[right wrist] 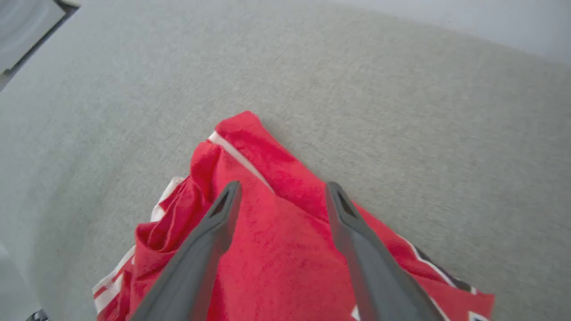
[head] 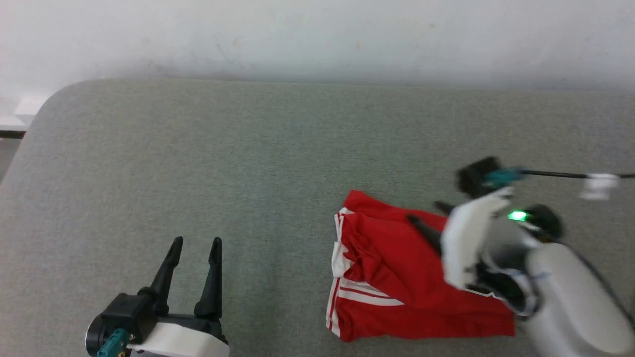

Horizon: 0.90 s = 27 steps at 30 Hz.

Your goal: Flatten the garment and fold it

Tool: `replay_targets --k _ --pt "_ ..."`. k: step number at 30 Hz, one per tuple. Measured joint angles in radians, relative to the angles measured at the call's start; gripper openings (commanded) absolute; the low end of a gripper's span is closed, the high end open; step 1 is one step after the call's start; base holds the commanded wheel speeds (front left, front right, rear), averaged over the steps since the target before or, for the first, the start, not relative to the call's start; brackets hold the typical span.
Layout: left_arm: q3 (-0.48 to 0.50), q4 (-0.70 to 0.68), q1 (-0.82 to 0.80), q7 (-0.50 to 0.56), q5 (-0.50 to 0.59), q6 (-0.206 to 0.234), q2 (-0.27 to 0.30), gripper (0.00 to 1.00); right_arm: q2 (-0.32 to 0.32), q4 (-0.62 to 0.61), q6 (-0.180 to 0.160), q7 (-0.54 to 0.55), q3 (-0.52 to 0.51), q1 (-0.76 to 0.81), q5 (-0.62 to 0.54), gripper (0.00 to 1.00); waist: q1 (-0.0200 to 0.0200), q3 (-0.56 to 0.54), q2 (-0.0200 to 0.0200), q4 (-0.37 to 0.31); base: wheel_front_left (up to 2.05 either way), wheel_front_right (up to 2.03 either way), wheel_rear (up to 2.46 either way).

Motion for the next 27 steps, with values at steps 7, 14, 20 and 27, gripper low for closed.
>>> replay_targets --k 7,14,20,27 --pt "0.01 -0.019 0.004 0.0 -0.003 0.0 0.005 1.0 -0.039 -0.238 -0.001 -0.032 -0.266 0.229 -0.051 1.0 0.0 0.026 0.0 -0.036 0.0 0.0 0.0" --pt "0.007 -0.021 0.002 0.002 -0.007 0.0 0.016 1.0 0.038 -0.298 -0.001 -0.011 -0.361 0.38 -0.072 1.0 0.0 0.054 0.0 -0.054 0.0 0.0 0.0" --pt "0.005 -0.023 0.0 0.012 -0.007 0.0 0.032 1.0 0.082 -0.251 -0.001 -0.005 -0.385 0.406 -0.065 1.0 0.0 0.054 0.0 -0.038 0.0 0.0 0.0" --pt "-0.008 -0.031 -0.012 0.03 -0.006 0.0 0.041 1.0 0.119 -0.108 0.0 -0.028 -0.444 0.359 -0.056 0.27 -0.0001 0.051 0.0 -0.016 0.0 0.0 0.0"
